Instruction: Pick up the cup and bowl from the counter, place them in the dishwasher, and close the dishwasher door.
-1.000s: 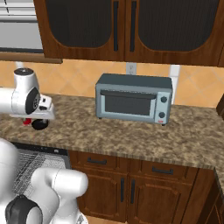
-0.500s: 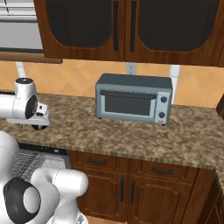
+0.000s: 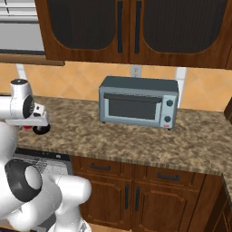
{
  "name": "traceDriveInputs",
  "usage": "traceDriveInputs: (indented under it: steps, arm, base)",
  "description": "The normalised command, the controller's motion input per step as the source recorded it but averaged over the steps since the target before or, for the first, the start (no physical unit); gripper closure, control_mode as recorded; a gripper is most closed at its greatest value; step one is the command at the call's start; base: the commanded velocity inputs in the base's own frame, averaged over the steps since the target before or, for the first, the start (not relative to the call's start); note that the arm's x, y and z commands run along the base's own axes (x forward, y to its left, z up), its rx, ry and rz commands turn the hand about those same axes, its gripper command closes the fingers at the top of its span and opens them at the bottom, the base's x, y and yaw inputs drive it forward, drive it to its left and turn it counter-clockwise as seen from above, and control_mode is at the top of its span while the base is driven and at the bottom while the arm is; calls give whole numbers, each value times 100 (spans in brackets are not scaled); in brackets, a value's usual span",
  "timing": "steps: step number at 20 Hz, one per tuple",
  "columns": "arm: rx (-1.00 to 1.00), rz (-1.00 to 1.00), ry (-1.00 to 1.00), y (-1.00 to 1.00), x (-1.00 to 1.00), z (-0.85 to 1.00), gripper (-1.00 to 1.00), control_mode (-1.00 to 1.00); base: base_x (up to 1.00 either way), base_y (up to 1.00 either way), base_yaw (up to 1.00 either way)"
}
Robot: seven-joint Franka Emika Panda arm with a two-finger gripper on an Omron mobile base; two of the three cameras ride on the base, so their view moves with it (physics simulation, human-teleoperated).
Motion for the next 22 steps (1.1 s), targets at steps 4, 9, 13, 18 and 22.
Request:
traceDriveInputs:
  steps: [4,9,13,18,22]
  arm:
    - [-3,0,0,22,32,-6,-100,-100]
    - [-4,0,0,23,32,-19,-100,-100]
    - [0,0,-3,33,34,-11,-100,-100]
    - [0,0,-1,26,36,-4,-100,-100]
    - [0,0,0,18,44,-12,-100,-100]
  base:
    - [0,0,0]
    - [0,0,0]
    - [0,0,0]
    - [0,0,0]
    - [0,0,0]
